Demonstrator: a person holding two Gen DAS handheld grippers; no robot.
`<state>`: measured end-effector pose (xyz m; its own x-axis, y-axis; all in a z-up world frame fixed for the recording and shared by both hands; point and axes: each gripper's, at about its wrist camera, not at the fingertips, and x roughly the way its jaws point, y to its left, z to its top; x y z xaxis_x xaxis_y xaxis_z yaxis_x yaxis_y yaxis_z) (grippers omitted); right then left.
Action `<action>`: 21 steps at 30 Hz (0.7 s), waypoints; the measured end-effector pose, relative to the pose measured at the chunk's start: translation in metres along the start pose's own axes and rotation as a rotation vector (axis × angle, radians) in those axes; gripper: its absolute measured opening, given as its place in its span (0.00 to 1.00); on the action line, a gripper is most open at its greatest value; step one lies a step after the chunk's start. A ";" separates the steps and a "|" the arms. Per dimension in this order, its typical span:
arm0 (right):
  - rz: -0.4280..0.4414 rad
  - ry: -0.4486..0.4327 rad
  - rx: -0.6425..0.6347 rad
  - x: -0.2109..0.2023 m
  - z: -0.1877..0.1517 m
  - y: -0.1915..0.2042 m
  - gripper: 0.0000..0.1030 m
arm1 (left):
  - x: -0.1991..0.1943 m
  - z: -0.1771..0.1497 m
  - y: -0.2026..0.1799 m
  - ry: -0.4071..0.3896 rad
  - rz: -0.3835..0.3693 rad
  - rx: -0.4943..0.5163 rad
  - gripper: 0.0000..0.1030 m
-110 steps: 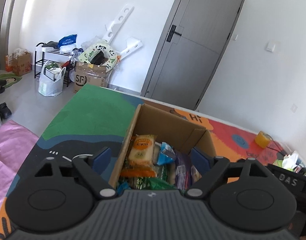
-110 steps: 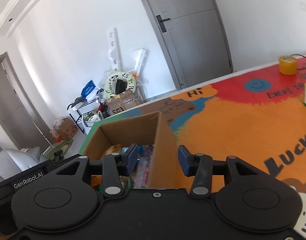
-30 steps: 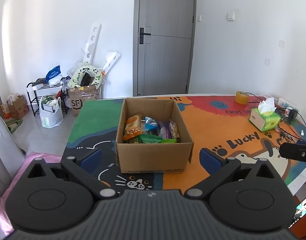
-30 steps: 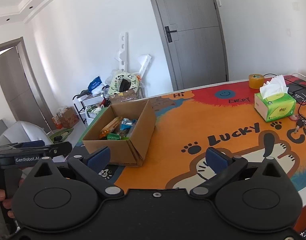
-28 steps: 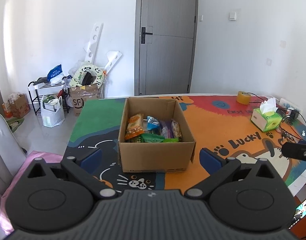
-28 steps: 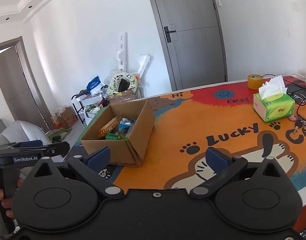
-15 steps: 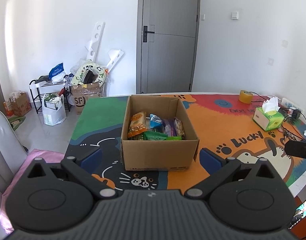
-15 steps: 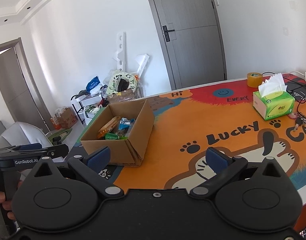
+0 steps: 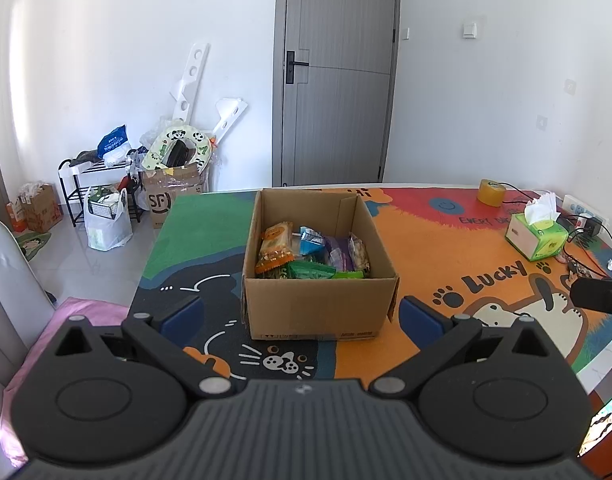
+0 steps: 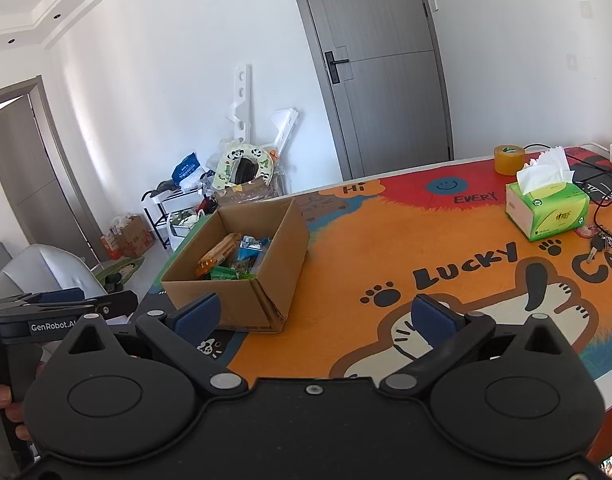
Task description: Organize snacks
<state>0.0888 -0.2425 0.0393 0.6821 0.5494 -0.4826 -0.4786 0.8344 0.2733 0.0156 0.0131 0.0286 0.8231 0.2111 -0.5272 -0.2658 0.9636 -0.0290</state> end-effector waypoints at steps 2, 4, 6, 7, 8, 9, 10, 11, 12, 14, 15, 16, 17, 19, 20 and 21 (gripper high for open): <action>0.000 0.002 -0.001 0.000 0.000 0.000 1.00 | 0.000 -0.001 0.001 0.001 -0.004 -0.002 1.00; 0.001 0.002 -0.001 0.000 0.000 0.000 1.00 | 0.000 -0.001 0.001 0.000 -0.006 -0.003 1.00; 0.000 0.002 -0.002 0.000 0.000 0.001 1.00 | 0.000 -0.002 0.002 -0.004 -0.003 -0.004 1.00; 0.002 0.001 -0.002 0.000 0.000 0.000 1.00 | 0.000 -0.002 0.002 -0.002 -0.004 -0.005 1.00; 0.001 0.001 -0.002 0.000 0.000 0.000 1.00 | 0.001 -0.002 0.002 -0.002 -0.004 -0.007 1.00; 0.000 0.001 -0.001 0.000 0.000 0.000 1.00 | 0.001 -0.002 0.003 -0.001 -0.002 -0.010 1.00; 0.000 0.002 0.000 0.000 0.000 0.000 1.00 | 0.001 -0.002 0.003 -0.001 -0.001 -0.010 1.00; 0.000 0.002 0.002 0.000 0.000 0.001 1.00 | 0.000 -0.001 0.003 -0.002 -0.003 -0.009 1.00; -0.001 0.003 0.003 0.000 0.000 0.000 1.00 | 0.000 -0.001 0.003 -0.003 -0.004 -0.007 1.00; -0.002 0.004 0.003 0.001 0.000 0.000 1.00 | 0.001 -0.001 0.003 -0.002 -0.005 -0.005 1.00; -0.002 0.003 0.002 0.001 0.000 0.000 1.00 | 0.001 -0.001 0.003 -0.001 -0.006 -0.005 1.00; -0.002 0.003 0.003 0.001 0.000 0.000 1.00 | 0.001 -0.001 0.003 0.000 -0.006 -0.006 1.00; -0.002 0.004 0.003 0.001 0.000 0.000 1.00 | 0.001 -0.001 0.003 0.000 -0.006 -0.007 1.00; -0.004 0.005 0.003 0.001 0.000 0.000 1.00 | 0.001 -0.001 0.003 0.000 -0.006 -0.007 1.00; -0.005 0.006 0.004 0.001 0.000 0.000 1.00 | 0.001 -0.001 0.003 0.000 -0.007 -0.007 1.00; -0.004 0.008 0.004 0.002 0.000 0.000 1.00 | 0.001 -0.001 0.003 0.000 -0.007 -0.007 1.00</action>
<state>0.0900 -0.2420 0.0384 0.6798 0.5458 -0.4899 -0.4735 0.8367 0.2751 0.0150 0.0163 0.0273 0.8250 0.2044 -0.5268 -0.2633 0.9640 -0.0383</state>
